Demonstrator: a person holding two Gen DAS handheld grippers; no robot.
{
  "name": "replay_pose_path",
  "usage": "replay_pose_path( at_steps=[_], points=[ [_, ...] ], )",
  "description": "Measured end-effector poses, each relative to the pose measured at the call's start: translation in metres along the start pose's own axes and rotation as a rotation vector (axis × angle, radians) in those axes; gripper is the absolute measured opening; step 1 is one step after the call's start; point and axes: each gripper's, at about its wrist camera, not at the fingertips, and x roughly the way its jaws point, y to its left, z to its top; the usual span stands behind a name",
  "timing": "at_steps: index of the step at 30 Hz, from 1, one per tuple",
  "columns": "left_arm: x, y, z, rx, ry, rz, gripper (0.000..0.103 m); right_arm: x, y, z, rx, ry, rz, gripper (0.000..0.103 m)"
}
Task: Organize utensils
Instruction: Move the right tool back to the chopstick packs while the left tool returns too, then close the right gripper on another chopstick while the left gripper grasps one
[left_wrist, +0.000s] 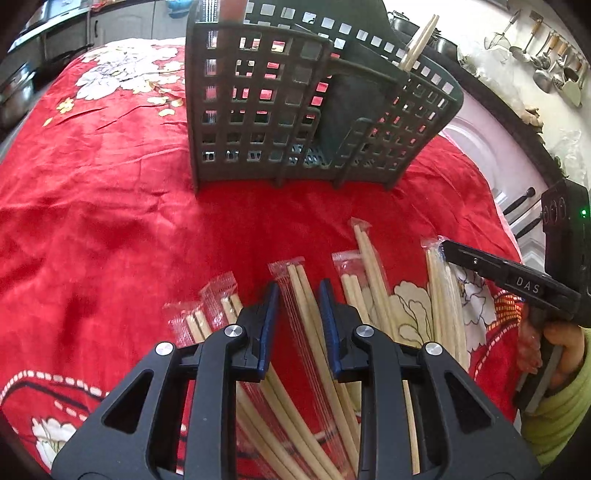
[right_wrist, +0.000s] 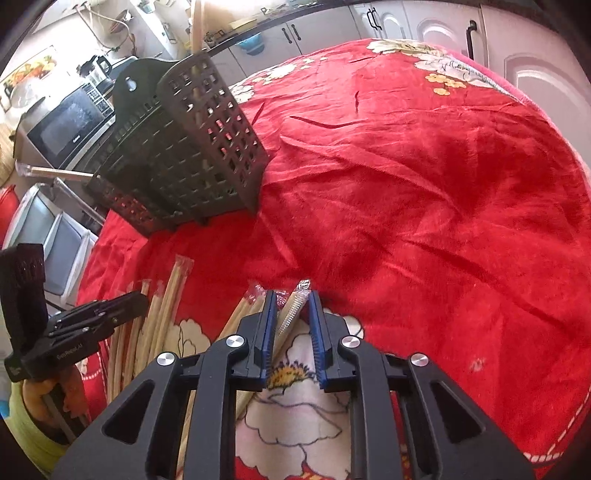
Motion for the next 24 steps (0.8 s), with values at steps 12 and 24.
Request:
replay_pose_path(
  at_steps=[12, 24],
  points=[
    [0.006, 0.002, 0.009, -0.005, -0.001, 0.017, 0.020, -0.020, -0.010, -0.002, 0.013, -0.052, 0.001, 0.010],
    [-0.006, -0.008, 0.010, 0.024, -0.065, 0.041, 0.008, -0.055, 0.010, 0.004, -0.072, -0.161, -0.011, 0.010]
  ],
)
